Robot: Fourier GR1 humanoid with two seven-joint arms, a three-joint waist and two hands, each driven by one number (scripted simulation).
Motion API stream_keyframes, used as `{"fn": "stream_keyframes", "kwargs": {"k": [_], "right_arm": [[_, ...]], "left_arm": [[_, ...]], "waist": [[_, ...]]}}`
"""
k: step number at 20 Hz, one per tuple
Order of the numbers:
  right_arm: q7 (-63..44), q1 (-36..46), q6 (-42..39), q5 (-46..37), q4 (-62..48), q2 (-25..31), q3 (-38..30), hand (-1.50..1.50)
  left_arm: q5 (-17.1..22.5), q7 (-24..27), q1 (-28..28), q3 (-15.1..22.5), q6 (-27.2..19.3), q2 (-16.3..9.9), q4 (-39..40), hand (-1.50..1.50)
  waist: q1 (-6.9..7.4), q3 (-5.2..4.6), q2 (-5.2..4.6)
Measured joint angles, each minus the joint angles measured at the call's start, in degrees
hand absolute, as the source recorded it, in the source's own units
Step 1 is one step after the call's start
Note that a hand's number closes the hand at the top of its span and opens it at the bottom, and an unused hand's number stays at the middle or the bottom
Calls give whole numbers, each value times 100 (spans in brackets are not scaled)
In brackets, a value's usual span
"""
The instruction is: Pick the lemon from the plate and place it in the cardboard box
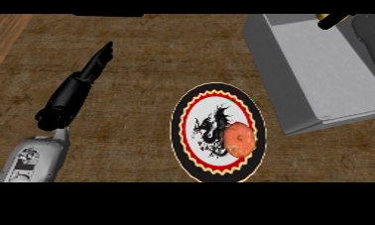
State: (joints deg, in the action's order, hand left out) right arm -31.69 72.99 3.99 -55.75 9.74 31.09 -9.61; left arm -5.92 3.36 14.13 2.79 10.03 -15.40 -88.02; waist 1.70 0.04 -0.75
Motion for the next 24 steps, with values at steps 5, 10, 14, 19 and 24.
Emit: {"fn": "stream_keyframes", "kwargs": {"k": [5,10,14,19,24], "right_arm": [[399,-202,-681,262,-145,205,-216,-150],[1194,-360,-904,540,96,294,-419,-150],[1823,-425,-115,1056,539,241,-934,-150],[2379,-474,944,2181,1032,200,-2110,-150],[2989,-938,1526,3020,1277,193,-2968,-150]], "left_arm": [[27,8,-6,-85,64,-44,2,0],[10,84,-190,-95,108,-50,-104,0],[46,64,-177,-117,127,-30,-96,0],[34,65,-176,-155,101,-36,-89,0],[67,46,-145,-201,164,-68,-89,0]], "waist": [[-8,2,6],[-14,4,17],[-55,14,25],[-114,25,36],[-114,13,34]]}}
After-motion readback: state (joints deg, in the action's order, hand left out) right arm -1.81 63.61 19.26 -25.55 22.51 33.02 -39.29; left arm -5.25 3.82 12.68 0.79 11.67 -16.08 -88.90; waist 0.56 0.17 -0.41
